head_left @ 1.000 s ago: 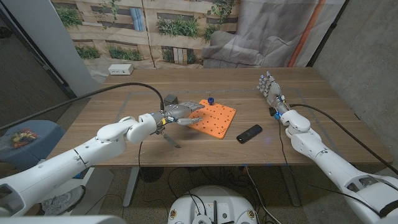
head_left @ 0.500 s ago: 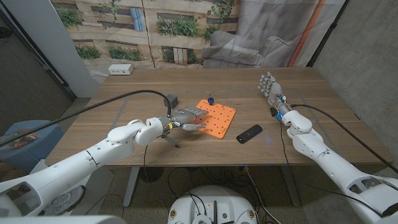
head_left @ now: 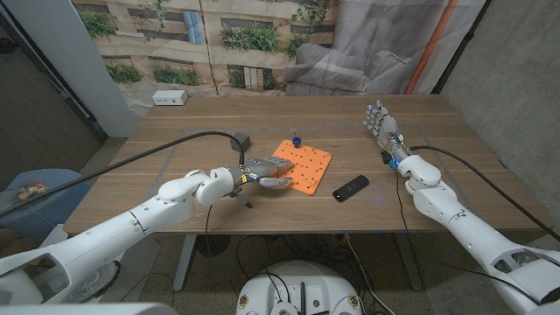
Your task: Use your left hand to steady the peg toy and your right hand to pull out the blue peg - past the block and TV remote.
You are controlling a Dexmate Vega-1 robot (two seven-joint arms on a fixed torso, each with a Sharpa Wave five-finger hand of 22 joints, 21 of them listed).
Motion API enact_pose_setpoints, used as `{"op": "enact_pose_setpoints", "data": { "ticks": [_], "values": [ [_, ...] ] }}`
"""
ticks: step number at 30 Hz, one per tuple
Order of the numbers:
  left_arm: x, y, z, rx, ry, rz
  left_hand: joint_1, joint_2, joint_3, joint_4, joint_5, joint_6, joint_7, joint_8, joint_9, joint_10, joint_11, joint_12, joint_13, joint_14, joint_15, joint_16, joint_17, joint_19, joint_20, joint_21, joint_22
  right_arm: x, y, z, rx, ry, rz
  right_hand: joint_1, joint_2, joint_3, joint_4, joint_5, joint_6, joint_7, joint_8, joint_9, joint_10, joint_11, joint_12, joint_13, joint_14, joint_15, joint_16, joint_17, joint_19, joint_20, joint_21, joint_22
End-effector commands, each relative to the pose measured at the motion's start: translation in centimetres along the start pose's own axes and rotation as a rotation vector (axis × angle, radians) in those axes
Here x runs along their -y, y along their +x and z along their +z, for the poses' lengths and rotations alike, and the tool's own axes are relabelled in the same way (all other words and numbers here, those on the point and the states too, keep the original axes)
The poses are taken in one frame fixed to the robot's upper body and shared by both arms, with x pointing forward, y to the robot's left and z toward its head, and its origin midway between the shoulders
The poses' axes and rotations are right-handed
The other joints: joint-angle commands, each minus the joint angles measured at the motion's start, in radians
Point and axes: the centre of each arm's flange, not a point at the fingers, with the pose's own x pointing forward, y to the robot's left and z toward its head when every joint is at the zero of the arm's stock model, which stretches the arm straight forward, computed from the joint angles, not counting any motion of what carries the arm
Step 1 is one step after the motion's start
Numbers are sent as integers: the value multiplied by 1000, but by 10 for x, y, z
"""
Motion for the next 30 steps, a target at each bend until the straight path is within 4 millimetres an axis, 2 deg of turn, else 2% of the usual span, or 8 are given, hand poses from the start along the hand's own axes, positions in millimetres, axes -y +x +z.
{"op": "enact_pose_setpoints", "data": {
  "ticks": [1,7,18,27,30],
  "values": [
    [4,5,1,-10,-19,-31,-16,103,-13,2,10,20,-3,6,3,7,-6,8,4,-3,-46,7,4,-12,-154,7,6,1,1,-1,-5,-7,6,7,3,0,6,4,-4,-2,3,4,-6,-1,-1,3,-5,-7,0,-1,-7,-21,1,2],
    [4,6,2,3,-14,-46,-16,105,-28,3,12,32,-4,5,3,23,-6,13,4,14,-46,14,4,0,-155,14,7,0,4,0,-5,-23,26,7,4,0,7,4,-4,-2,3,4,-6,-1,-1,3,-6,-7,0,-2,-9,-21,1,2],
    [7,4,4,0,-15,-73,-14,108,-41,1,14,41,-5,4,3,34,-7,15,3,27,-46,17,4,14,-151,20,7,-5,14,24,2,-189,99,12,1,0,3,4,8,-1,8,4,15,4,8,2,3,-7,4,-8,-1,-20,6,2],
    [6,4,5,0,-12,-81,-13,110,-46,0,15,43,-5,2,3,35,-7,14,3,29,-44,16,4,15,-151,21,7,-14,20,40,1,-346,144,26,-6,2,-11,4,41,-5,18,5,61,8,23,3,25,-9,11,-19,5,-21,9,2],
    [5,4,4,5,-10,-77,-12,111,-48,-1,15,47,-2,2,3,36,-8,14,3,33,-40,17,3,15,-150,21,7,-17,21,43,2,-378,140,36,-12,2,-22,2,76,0,28,6,78,14,26,4,34,-10,12,-27,12,-22,11,1]
  ]
}}
